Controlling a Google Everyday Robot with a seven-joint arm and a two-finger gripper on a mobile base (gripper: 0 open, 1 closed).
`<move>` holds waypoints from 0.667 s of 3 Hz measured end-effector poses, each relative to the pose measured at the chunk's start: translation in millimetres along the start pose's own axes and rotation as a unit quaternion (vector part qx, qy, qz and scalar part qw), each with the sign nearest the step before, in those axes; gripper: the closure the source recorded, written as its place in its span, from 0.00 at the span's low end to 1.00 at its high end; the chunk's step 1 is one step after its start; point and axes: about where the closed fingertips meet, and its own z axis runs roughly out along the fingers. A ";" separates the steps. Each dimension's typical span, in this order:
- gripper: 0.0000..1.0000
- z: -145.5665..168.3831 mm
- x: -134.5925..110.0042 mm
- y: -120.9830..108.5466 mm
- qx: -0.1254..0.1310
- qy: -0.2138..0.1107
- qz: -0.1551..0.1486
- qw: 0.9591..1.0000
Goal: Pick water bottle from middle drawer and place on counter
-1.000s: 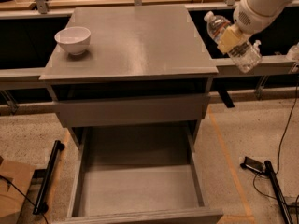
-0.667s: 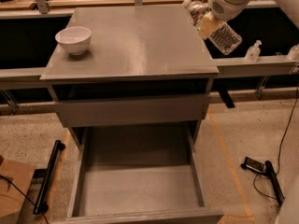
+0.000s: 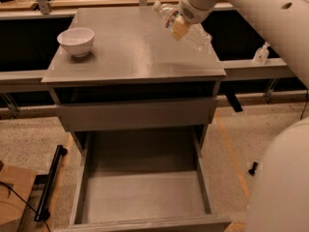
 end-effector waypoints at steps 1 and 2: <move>0.36 23.8 -18.8 19.1 -0.033 -0.017 -0.017 0.999; 0.12 44.7 -29.0 37.6 -0.069 -0.024 -0.023 0.997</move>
Offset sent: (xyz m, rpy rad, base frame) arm 0.0193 0.0765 -0.0541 0.1051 0.1280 0.1818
